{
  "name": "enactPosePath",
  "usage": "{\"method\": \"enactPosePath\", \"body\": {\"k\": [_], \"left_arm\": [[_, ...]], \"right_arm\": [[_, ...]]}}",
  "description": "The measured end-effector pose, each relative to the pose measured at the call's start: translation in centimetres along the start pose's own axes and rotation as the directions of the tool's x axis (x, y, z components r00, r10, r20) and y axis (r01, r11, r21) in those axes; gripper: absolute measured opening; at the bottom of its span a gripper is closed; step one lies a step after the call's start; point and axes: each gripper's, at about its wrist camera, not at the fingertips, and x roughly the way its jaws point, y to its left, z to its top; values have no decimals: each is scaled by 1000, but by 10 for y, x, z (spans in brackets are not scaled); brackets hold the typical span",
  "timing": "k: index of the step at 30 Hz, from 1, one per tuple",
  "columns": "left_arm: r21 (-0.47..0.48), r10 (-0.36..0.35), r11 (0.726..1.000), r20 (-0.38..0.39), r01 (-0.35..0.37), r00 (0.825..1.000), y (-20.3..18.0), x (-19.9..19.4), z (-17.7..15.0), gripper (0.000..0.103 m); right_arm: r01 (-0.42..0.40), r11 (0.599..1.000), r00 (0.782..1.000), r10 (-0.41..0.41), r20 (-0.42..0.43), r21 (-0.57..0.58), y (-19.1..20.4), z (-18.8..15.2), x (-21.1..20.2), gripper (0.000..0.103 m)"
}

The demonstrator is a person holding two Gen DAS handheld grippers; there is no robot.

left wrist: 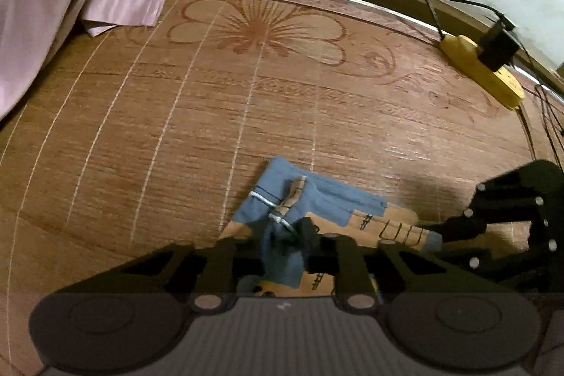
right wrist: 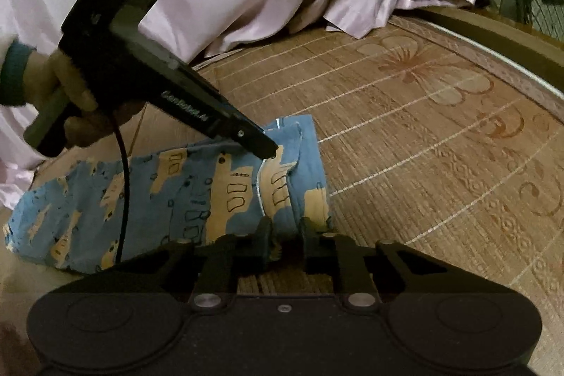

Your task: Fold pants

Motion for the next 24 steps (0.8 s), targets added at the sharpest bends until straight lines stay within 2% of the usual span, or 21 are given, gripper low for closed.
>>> {"method": "enactPosePath", "body": {"k": [2,5,9,12,14,17,18,20,23,24], "left_arm": [[-11,30,999,4,-30,1000,-5,0,1,12],[22,68,997,34,-69,997,-18,-8,1,9],[8,60,998,84,-61,995,-20,-23,3,8],[-20,79,997,120,-77,990,-15,-29,7,8],[-16,90,996,119,-88,989,-15,-26,8,8],[-10,109,994,89,-109,990,-20,-6,8,10],[-14,124,992,70,-123,990,-21,3,8,12],[-21,146,989,109,-144,983,-23,6,7,19],[-54,149,988,104,-144,983,-20,5,12,26],[-65,153,987,113,-147,982,-18,3,13,36]], "right_arm": [[8,1000,1000,-7,15,-24,4,0,-3,15],[9,999,999,-7,51,-49,8,2,-10,15],[30,996,996,-23,84,-78,9,2,-13,15],[41,996,992,-31,118,-76,8,4,-14,15],[48,996,993,-39,115,-73,6,5,-12,15],[73,995,996,-69,57,-64,2,4,1,16],[72,995,996,-69,55,-64,2,4,2,16],[87,993,995,-83,61,-73,2,5,2,18],[124,989,990,-118,78,-81,3,4,-2,27],[129,989,989,-122,86,-76,2,4,-3,31]]}}
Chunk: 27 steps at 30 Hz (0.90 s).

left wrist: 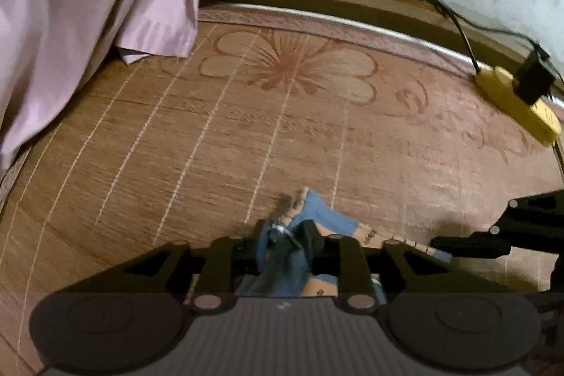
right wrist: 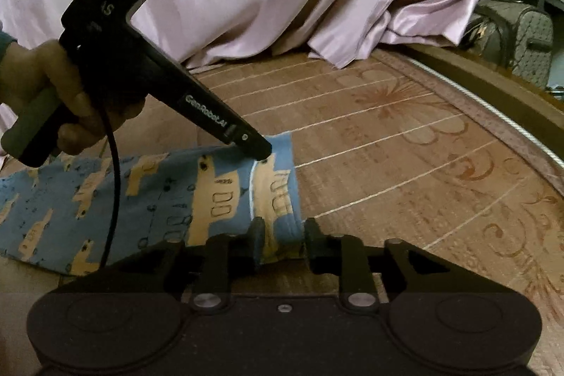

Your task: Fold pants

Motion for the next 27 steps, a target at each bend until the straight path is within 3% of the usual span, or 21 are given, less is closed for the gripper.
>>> {"method": "enactPosePath", "body": {"k": [1,3,6,8,11,13,15,18,22,24,27], "left_arm": [[-14,7,1000,9,-7,1000,2,-2,1,48],[-46,28,999,13,-28,1000,8,-3,1,64],[-96,68,993,-27,-70,997,15,-9,3,71],[-118,100,988,-37,-104,994,19,-21,1,77],[-141,184,972,-55,-190,981,24,-56,-12,87],[-167,224,959,-49,-229,973,28,-87,-34,90],[-219,246,945,-17,-244,969,35,-119,-67,97],[-320,311,901,8,-292,950,50,-157,-135,99],[-419,361,841,-36,-342,932,71,-183,-227,101],[-471,386,800,-73,-373,920,81,-188,-267,101],[-585,422,715,-76,-383,904,98,-194,-317,102]], "right_arm": [[-1,1000,1000,1,8,3,0,1,-1,33],[-8,1000,1000,8,23,7,0,4,-3,37],[-8,1000,999,8,33,7,1,8,-2,44],[36,999,999,-36,5,-23,3,6,6,45],[120,992,993,-120,12,-47,3,4,8,50],[112,994,992,-112,56,-5,1,7,1,53],[64,998,993,-66,95,22,6,9,-7,70],[-34,999,990,35,139,-10,26,7,-18,80],[-90,992,986,101,132,-83,63,3,-19,91],[-136,985,982,148,119,-106,83,1,-16,99],[-167,974,980,181,80,-151,109,-4,-6,99]]}}
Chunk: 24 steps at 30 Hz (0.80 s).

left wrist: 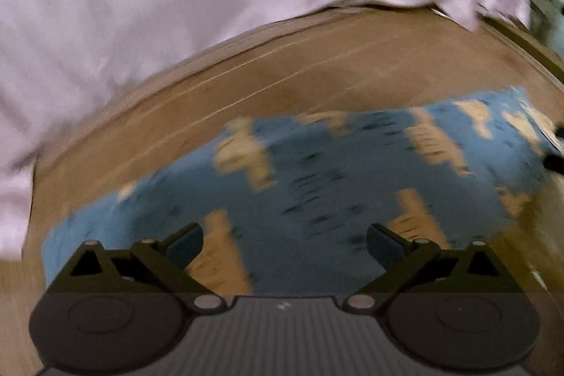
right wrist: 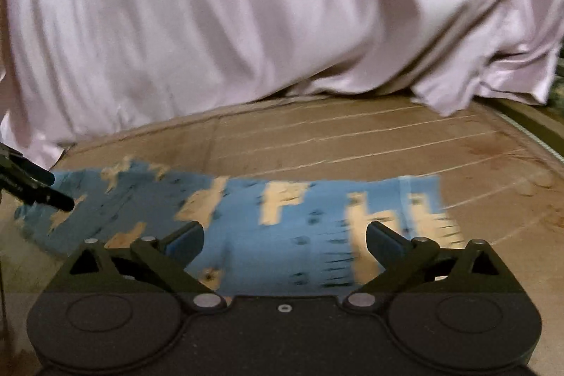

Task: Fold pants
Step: 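Move both grippers back over the pants on the mat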

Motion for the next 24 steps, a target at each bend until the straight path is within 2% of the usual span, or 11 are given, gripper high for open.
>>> {"method": "enactPosePath", "body": {"k": [3,5,7,10,13,15,17,20,24], "left_arm": [[-138,-3,990,-26,-1,1000,38,17,-18,102],[-213,-35,977,-91,15,995,62,30,-27,102],[-169,-60,984,-25,55,998,70,25,-35,103],[-120,-76,990,-49,70,996,75,25,-28,103],[-109,-132,985,42,135,990,81,14,-9,103],[-63,-141,987,81,146,987,79,11,14,103],[-13,-101,995,102,103,990,75,17,37,103],[81,-5,997,79,-2,997,70,38,63,103],[147,-39,989,62,30,997,72,66,79,94]], "right_arm": [[25,999,996,-28,-89,-34,11,-6,18,99],[42,998,988,-34,-152,53,0,-9,24,99],[46,982,991,-22,-128,183,-16,-9,19,99],[89,968,995,-75,-69,234,-19,2,9,101],[51,988,998,-43,-55,149,1,21,20,102],[11,999,997,-7,-80,51,26,37,41,102],[-56,998,992,52,-111,-31,52,52,65,102],[-143,982,978,120,-173,-127,84,65,103,102],[-174,953,970,123,-209,-249,117,69,139,102]]}}
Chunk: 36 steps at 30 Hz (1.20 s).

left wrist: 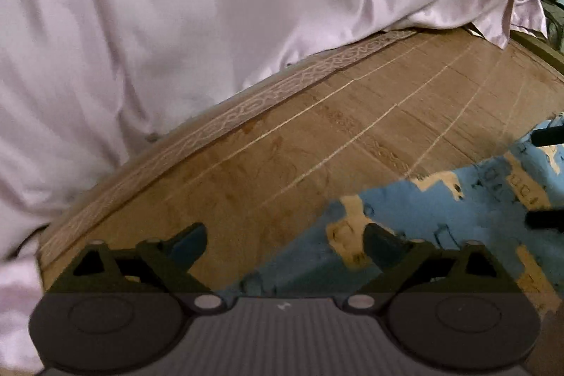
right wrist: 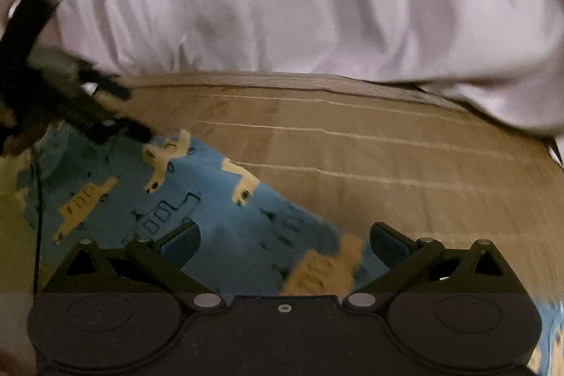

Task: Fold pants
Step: 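Move both grippers back over the pants on the mat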

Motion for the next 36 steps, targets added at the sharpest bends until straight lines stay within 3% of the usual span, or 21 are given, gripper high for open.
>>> {"method": "enactPosePath", "body": {"k": [4,9,15,18,21,25,27,31,34,36], "left_arm": [[1,-74,997,-24,74,997,3,23,7,86],[64,-76,995,13,75,997,-2,39,3,74],[187,48,980,97,-66,994,-20,38,5,74],[181,82,979,92,-98,992,-24,34,8,79],[130,104,985,83,-114,991,-23,24,11,84],[1,6,1000,133,-7,991,-22,-7,18,103],[-23,-26,999,151,30,988,-30,-22,25,103],[77,-65,995,124,56,990,-69,-40,49,103],[167,-86,984,114,66,990,-107,-50,71,103],[225,-112,970,66,95,991,-135,-52,89,103]], "right_arm": [[6,1000,1000,-5,4,-25,7,-5,18,102],[65,998,998,-65,6,-14,4,-17,28,102],[225,973,973,-227,33,45,-11,-21,27,102],[294,954,954,-297,45,64,-14,-25,10,102],[320,944,947,-322,1,84,-21,-42,-14,102],[349,917,936,-349,-37,192,-44,-78,-61,102],[383,897,923,-383,-44,222,-56,-96,-84,102],[440,838,893,-447,-56,322,-82,-124,-118,102],[461,771,865,-502,-27,440,-99,-139,-135,102],[465,753,860,-509,-35,465,-110,-145,-135,102]]}}
